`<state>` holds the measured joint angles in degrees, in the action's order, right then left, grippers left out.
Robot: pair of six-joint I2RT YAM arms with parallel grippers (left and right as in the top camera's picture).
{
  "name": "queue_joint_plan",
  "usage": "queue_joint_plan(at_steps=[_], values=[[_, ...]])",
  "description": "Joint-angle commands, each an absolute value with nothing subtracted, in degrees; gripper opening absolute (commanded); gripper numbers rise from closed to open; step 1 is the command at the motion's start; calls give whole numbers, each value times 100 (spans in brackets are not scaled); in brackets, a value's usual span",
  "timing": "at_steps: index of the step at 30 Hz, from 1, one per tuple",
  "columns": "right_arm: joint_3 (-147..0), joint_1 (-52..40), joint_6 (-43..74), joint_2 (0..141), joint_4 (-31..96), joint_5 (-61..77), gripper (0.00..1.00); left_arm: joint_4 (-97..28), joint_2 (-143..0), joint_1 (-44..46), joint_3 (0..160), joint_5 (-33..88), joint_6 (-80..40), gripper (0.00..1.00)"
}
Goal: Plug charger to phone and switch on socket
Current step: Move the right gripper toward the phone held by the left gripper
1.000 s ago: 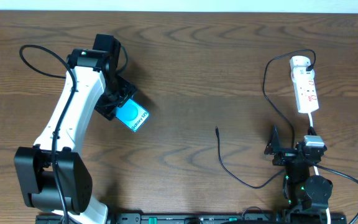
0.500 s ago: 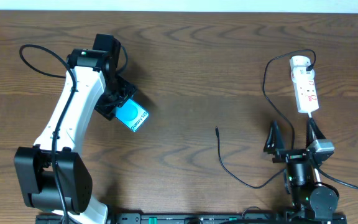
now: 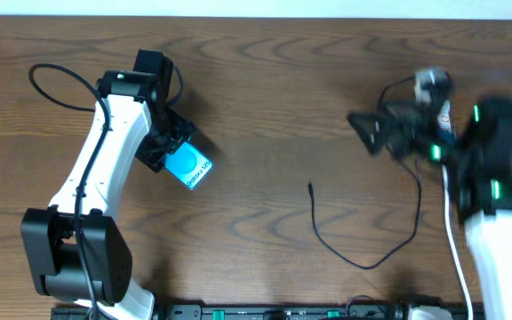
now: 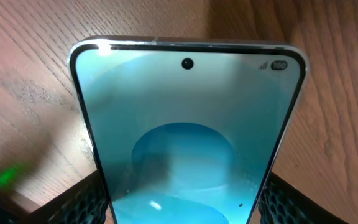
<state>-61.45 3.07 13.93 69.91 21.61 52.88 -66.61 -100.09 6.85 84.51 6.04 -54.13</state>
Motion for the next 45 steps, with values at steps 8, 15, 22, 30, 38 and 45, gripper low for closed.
queue_joint_plan(at_steps=[8,15,22,30,38,45], values=[[-7314,-19,5391,10665,-991,7841,99,-6657,-10001,690,8460,534,-5739,7],[-7312,-1238,5653,11581,-1741,7579,95,-6648,-10001,676,8460,550,-6434,7],[-7312,-2058,5537,11581,-1734,7297,95,-6418,-10001,596,8460,556,-7096,7],[-7310,-2335,5408,11581,-1712,7194,94,-6425,-10001,379,8460,860,-7437,7],[-7273,-2563,5264,11581,-1691,7037,94,-6381,-10001,193,8460,1863,-7706,7],[-7271,-2821,5258,11581,-1693,6845,94,-6383,-10001,193,8460,2294,-7703,7]])
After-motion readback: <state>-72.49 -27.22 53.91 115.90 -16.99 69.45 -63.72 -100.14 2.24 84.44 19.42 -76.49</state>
